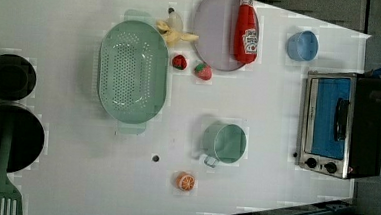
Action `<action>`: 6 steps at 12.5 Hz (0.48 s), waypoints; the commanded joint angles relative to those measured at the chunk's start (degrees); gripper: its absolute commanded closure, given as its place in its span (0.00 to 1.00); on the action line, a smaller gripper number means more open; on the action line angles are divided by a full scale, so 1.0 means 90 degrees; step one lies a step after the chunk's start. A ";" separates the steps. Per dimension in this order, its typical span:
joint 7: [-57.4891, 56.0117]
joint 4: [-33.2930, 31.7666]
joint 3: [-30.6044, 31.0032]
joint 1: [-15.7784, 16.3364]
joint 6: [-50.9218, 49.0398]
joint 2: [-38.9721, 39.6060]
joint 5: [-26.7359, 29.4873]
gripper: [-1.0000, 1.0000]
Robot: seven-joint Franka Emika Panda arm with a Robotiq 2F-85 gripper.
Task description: Flap open oven.
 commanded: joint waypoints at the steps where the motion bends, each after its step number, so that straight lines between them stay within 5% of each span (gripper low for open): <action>1: 0.1099 -0.1425 -0.0337 -0.0219 -0.1293 -0.2440 0.0094 0.21; 3: 0.1099 -0.1424 -0.0338 -0.0219 -0.1291 -0.2439 0.0094 0.00; 6: 0.1099 -0.1424 -0.0337 -0.0219 -0.1291 -0.2439 0.0094 0.00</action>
